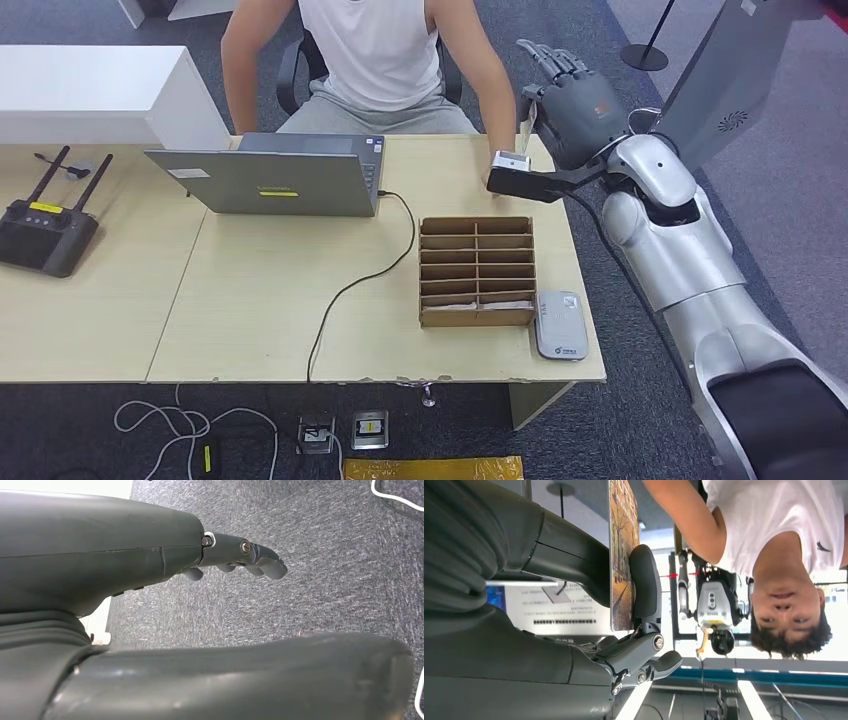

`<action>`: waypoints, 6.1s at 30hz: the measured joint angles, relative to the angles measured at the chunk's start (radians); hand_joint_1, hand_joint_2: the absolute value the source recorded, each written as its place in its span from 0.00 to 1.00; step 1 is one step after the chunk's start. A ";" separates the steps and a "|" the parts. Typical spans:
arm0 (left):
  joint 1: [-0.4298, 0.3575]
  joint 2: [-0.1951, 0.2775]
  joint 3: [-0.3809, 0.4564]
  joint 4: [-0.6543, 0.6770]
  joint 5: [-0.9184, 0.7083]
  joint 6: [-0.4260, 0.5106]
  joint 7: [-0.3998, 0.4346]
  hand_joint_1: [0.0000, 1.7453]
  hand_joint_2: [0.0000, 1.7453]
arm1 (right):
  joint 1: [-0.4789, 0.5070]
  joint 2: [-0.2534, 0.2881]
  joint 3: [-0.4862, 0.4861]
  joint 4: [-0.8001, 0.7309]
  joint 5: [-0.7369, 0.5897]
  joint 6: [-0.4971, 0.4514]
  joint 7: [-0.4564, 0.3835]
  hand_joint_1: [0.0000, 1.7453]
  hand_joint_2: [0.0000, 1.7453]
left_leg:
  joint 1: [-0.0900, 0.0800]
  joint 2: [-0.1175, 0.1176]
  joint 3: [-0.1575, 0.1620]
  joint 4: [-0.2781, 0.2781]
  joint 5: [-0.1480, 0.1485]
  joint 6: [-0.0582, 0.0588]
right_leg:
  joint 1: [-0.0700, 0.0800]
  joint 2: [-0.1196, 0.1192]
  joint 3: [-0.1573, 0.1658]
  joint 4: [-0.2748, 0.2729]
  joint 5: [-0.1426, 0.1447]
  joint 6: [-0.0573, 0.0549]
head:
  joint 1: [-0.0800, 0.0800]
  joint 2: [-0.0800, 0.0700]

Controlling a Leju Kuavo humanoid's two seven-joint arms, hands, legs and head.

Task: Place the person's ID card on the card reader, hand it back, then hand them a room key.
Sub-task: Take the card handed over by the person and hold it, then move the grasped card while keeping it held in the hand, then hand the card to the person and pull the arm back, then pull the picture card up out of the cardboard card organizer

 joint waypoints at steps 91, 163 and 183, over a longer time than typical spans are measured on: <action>0.005 -0.035 0.000 0.000 -0.024 0.038 -0.018 0.00 0.00 | 0.706 -0.201 -0.177 -0.257 -0.131 0.056 0.168 1.00 1.00 | 0.001 0.007 0.004 0.000 -0.003 -0.002 | 0.001 0.005 0.002 -0.001 0.000 0.000 | 0.000 0.000; -0.041 -0.028 -0.061 0.000 -0.140 0.004 -0.031 0.00 0.00 | -0.119 0.072 -0.163 0.404 0.016 -0.103 0.081 0.00 1.00 | 0.002 0.004 0.001 0.000 -0.002 -0.003 | 0.001 0.003 0.001 -0.001 0.001 -0.001 | 0.000 0.000; -0.041 -0.024 -0.061 0.000 -0.138 0.016 -0.027 0.00 0.00 | -0.157 0.097 -0.161 0.468 -0.053 -0.261 0.059 0.00 1.00 | 0.002 0.004 0.001 0.000 -0.002 -0.003 | 0.001 0.004 0.001 -0.001 0.001 -0.001 | 0.000 0.000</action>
